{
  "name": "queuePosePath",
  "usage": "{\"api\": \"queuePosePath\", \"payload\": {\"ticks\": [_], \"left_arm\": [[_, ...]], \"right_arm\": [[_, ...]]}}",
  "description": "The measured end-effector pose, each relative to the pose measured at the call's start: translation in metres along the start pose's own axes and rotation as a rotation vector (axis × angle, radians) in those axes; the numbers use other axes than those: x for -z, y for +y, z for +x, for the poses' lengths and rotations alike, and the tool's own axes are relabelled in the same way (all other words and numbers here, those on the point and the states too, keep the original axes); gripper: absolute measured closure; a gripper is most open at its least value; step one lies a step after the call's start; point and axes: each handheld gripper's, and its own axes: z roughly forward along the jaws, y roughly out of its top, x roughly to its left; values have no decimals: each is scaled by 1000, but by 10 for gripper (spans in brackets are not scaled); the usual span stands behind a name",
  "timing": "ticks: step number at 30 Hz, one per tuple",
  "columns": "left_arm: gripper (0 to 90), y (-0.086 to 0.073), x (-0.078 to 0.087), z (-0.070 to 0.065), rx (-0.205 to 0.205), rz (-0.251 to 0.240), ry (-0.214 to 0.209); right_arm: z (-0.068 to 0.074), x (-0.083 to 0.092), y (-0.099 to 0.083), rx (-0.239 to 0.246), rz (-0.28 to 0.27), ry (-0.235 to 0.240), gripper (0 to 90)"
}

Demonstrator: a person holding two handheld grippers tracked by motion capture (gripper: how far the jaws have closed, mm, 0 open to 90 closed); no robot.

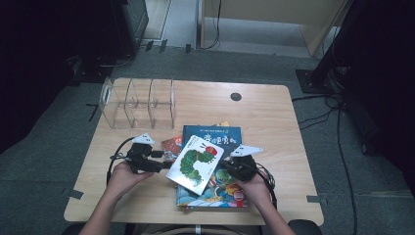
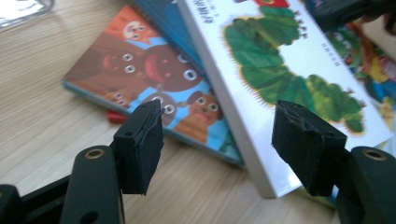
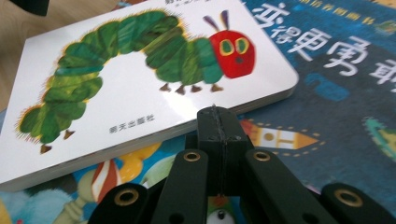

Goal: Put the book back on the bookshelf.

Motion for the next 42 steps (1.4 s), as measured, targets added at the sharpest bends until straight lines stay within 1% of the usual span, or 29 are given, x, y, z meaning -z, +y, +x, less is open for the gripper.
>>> {"api": "queuePosePath", "payload": {"ticks": [2,5,6,8,12,19,21,23,27,32,34,37,40,42], "left_arm": [[326,1,-2,0,6,-3,-15],[319,3,-4,-1,8,5,-16],[319,3,-5,-1,9,6,-17],[320,4,-7,-2,5,15,-13],[331,6,-14,-4,9,36,-13],[334,9,-24,-6,6,59,-13],[333,10,-26,-6,4,67,-7],[330,10,-27,-5,12,69,-12],[329,10,-29,-3,43,70,-26],[332,10,-32,-4,53,69,-41],[329,11,-32,-5,52,69,-35],[336,10,-32,-4,67,66,-31],[357,10,-30,-4,92,70,-27],[354,10,-29,-3,112,87,-27]], "right_arm": [[3,-1,-1,14,5,11,900],[6,-3,-1,23,8,3,900],[5,-3,-1,16,8,8,900],[4,-4,-1,17,0,14,900],[4,-7,0,13,-7,17,900],[5,-14,4,16,-22,30,900],[5,-16,5,17,-24,32,900],[6,-17,6,14,-23,36,900],[6,-18,7,14,-22,39,900],[7,-20,8,19,-20,40,900],[8,-21,9,24,-20,42,900],[9,-21,10,28,-20,41,900],[10,-21,10,34,-17,48,900],[11,-22,9,44,-18,47,900]]}}
